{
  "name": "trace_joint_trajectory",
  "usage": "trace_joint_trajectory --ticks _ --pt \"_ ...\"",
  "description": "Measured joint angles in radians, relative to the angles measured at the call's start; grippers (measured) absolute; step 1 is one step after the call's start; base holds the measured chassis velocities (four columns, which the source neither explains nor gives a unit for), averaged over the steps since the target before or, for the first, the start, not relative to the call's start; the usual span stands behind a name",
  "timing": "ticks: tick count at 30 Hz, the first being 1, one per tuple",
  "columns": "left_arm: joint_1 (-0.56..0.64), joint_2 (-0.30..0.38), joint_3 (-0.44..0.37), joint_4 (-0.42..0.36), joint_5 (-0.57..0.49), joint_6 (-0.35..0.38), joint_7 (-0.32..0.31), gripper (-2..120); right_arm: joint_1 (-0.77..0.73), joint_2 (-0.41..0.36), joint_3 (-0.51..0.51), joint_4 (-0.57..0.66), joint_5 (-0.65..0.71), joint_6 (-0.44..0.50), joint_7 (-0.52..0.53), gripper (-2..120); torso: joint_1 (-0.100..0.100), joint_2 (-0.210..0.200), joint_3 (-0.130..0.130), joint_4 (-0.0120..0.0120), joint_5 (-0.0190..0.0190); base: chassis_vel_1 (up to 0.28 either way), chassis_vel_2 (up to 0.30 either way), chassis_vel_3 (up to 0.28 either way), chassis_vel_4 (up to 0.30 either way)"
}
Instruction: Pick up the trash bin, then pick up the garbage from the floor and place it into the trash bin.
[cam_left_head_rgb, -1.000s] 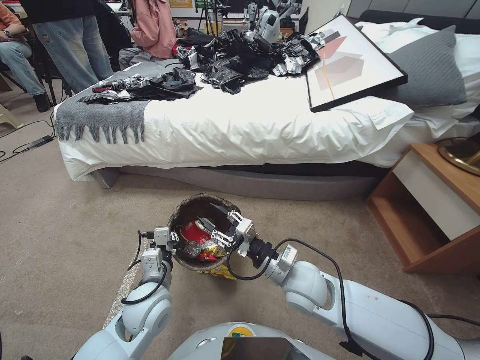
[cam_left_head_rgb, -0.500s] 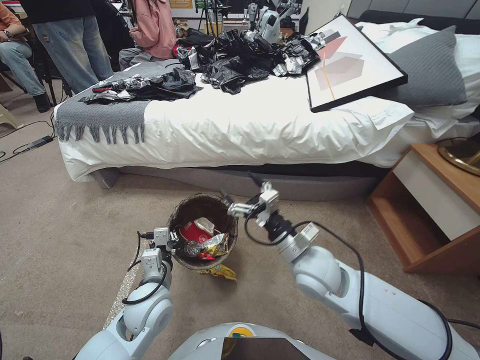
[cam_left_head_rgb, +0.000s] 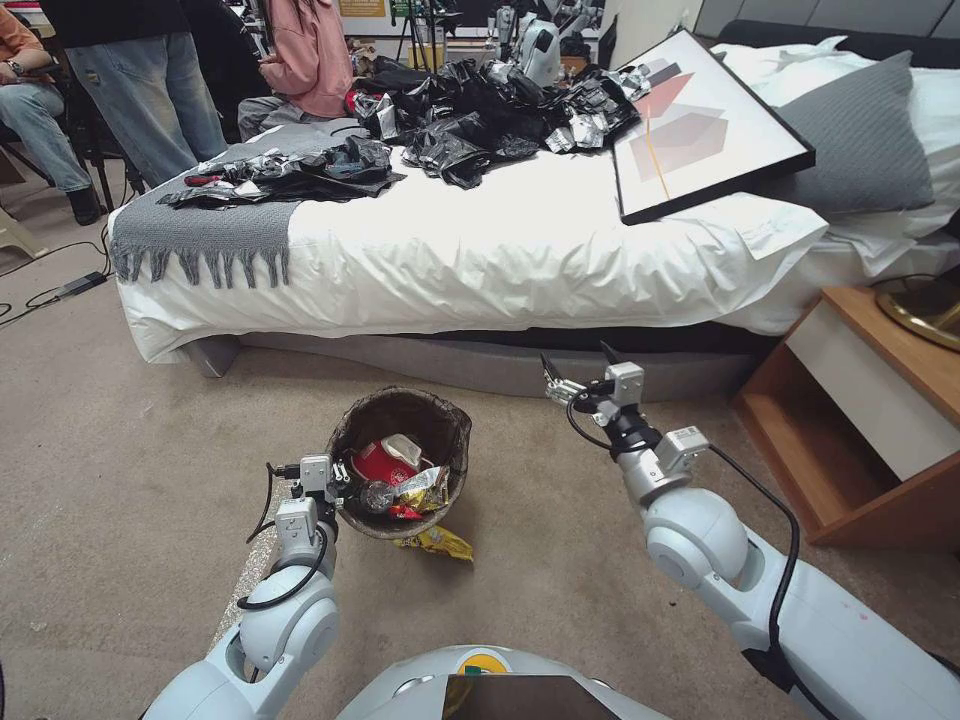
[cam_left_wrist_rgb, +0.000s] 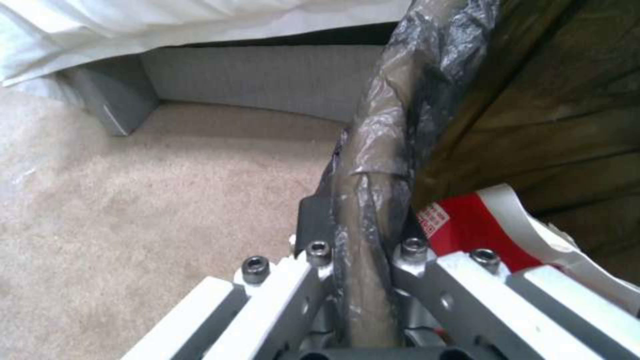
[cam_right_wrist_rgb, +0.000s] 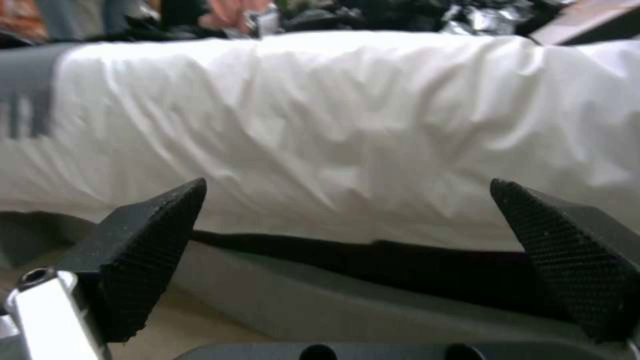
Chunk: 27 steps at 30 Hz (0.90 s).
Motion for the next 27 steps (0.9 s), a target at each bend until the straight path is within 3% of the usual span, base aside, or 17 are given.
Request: trace_joint_trajectory --ticks 12,27 --pt "0.003 0.002 -0.016 0.001 -0.005 -0.008 -0.012 0 -0.199 0.091 0.085 -0.063 -0.163 0.037 0.011 100 0.000 0.000 0.000 -0.0001 0.0000 0.000 0.000 0.000 0.000" --pt "0.026 -0.016 -0.029 -0.023 -0.009 -0.008 -0.023 0 -0.194 0.110 0.038 -0.085 -0.200 0.043 0.015 100 0.000 0.000 0.000 0.0002 0.0000 0.008 0.010 0.010 0.011"
